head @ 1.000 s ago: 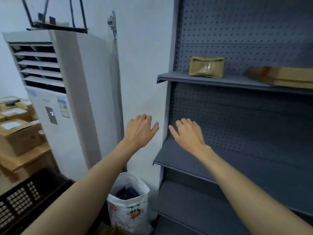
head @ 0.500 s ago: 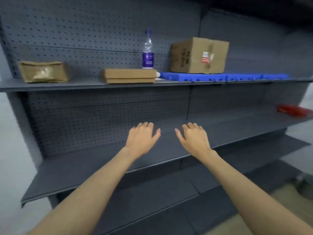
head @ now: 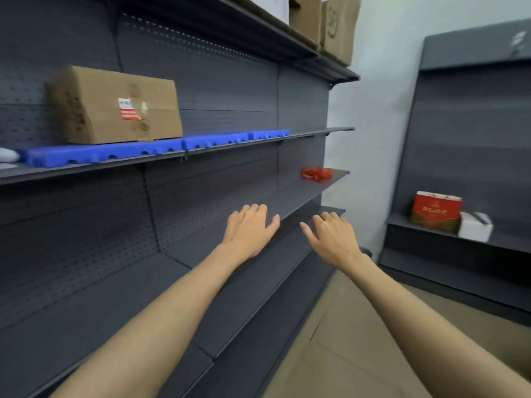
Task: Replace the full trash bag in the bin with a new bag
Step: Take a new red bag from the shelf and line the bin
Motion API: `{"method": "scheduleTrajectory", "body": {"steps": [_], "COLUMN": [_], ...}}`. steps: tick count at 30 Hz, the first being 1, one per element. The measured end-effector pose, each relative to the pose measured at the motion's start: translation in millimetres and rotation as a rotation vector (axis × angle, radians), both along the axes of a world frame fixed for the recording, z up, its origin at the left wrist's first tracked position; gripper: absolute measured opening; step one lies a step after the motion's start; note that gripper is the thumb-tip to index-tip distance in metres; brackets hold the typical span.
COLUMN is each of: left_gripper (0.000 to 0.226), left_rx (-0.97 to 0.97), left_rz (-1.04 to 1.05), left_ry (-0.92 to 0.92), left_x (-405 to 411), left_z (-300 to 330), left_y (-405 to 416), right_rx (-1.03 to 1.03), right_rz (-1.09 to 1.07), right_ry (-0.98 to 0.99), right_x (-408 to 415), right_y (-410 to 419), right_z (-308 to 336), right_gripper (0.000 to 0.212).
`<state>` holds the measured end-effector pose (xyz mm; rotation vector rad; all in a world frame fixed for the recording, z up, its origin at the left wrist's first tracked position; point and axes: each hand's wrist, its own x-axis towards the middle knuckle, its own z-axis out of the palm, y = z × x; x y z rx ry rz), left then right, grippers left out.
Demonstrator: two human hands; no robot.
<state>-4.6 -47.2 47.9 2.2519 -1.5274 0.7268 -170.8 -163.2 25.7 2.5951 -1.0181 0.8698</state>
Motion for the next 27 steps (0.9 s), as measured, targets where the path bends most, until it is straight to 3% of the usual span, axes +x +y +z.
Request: {"method": "scheduleTrajectory", "body": {"steps": [12,17,27], "left_gripper": [0.044,0.048,0.047], "left_rx": [0.078,0.13,0.05], "left_rz": [-0.253,-0.277,-0.326], "left_ry": [0.034,0.04,0.06], "left_x": [-62,-53,-3], "left_z": [-32,-42,-15], "left_y": [-203,-286,-478], "right_rx": [0.048,0.052,0.086], "right_rz": [-0.228,-0.29,-0.335], "right_ry": [0.027,0.122,-0.007], "right_x": [-76,-73,-24], "right_y": [-156,-228,-408], "right_z": [-15,-19,3], "right_gripper": [0.048,0.047,0.049]}}
